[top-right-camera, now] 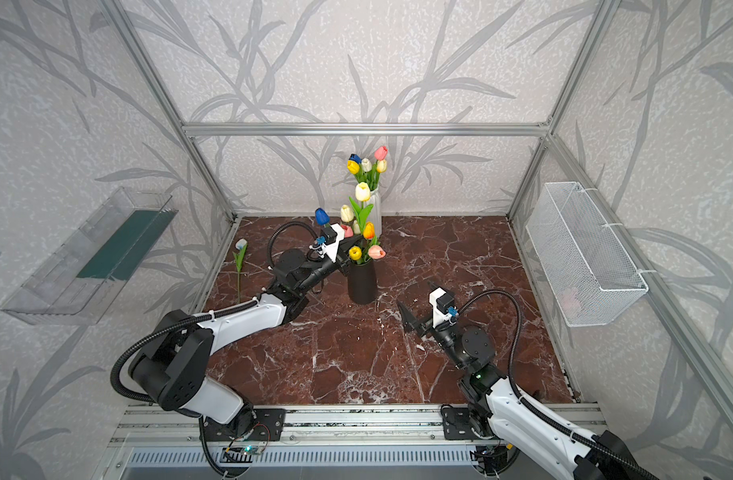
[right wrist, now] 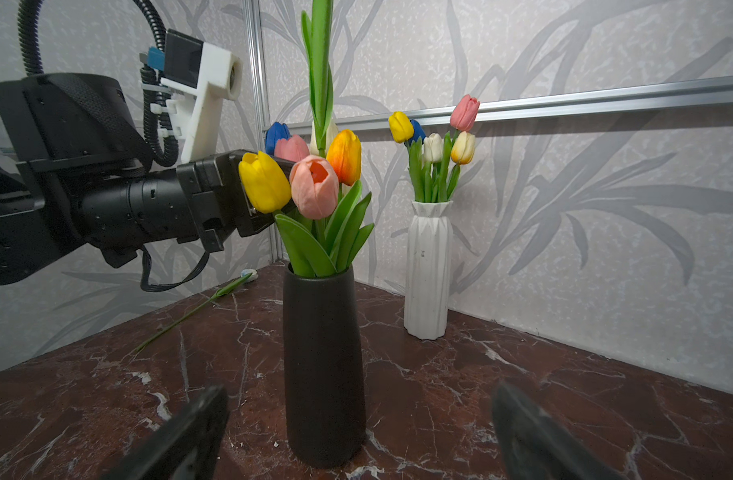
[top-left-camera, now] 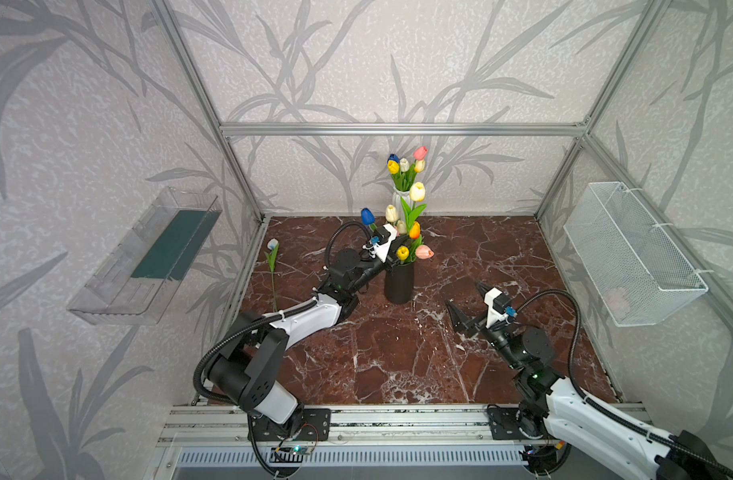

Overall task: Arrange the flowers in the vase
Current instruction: 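Lower the white tulip stem into the dark cup with the left gripper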

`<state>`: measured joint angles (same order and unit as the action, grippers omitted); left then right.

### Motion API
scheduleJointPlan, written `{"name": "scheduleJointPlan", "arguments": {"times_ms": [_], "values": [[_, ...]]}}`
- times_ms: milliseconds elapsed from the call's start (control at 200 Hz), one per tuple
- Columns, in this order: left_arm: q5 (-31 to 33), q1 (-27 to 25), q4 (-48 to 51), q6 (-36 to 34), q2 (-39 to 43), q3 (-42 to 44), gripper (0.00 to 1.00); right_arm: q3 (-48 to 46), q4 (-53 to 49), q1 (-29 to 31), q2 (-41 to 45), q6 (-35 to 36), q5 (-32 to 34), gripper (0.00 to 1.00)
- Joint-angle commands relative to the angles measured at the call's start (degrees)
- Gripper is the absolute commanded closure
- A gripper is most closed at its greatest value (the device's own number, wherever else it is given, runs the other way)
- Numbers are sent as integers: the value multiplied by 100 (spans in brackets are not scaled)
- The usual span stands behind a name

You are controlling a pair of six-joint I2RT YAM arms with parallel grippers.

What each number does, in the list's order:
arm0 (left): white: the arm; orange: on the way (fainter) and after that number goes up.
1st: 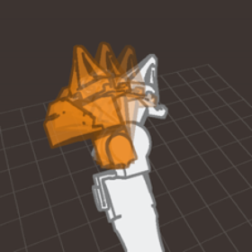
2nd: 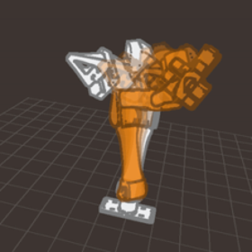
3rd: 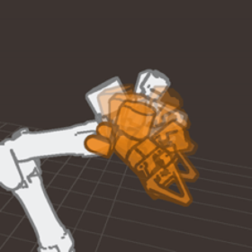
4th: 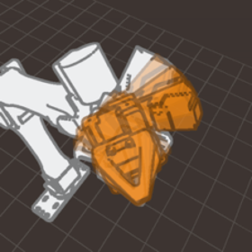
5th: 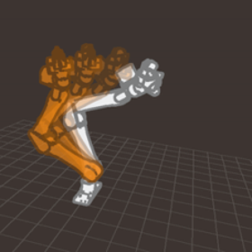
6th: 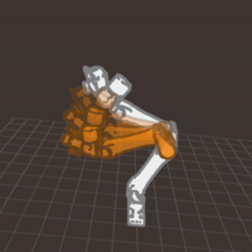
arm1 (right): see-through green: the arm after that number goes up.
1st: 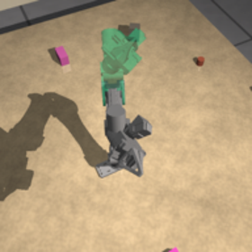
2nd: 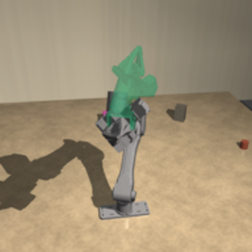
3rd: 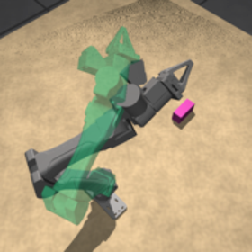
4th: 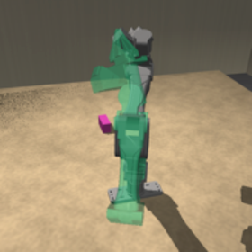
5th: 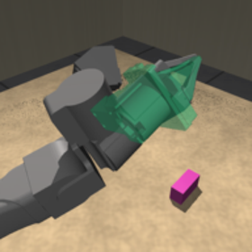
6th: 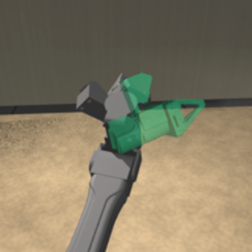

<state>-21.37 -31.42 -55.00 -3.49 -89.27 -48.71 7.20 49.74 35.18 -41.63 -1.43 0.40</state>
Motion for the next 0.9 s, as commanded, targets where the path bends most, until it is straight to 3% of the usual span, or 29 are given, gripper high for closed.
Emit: {"name": "scheduleJointPlan", "arguments": {"times_ms": [0, 310, 375, 440, 575, 895], "values": [[-154, -9, 95, -76, -233, -59, 100, -43, 264, -4, -11, 71, -23, 1], [-141, -45, 26, -61, -210, 194, 97, -34, 254, -11, -66, 88, -15, 1], [-106, -44, 187, -153, -69, 189, 91, -21, 258, -11, -89, 76, -32, 1], [-62, -44, 363, -251, 93, 187, 77, -19, 273, -11, -108, 65, -40, 1], [29, -39, 716, -371, 404, 187, 68, -9, 271, -11, -122, 73, -56, 1], [184, -39, 1561, -399, 1350, 310, 72, 512, -202, -11, -157, 93, -2, 1]]}}
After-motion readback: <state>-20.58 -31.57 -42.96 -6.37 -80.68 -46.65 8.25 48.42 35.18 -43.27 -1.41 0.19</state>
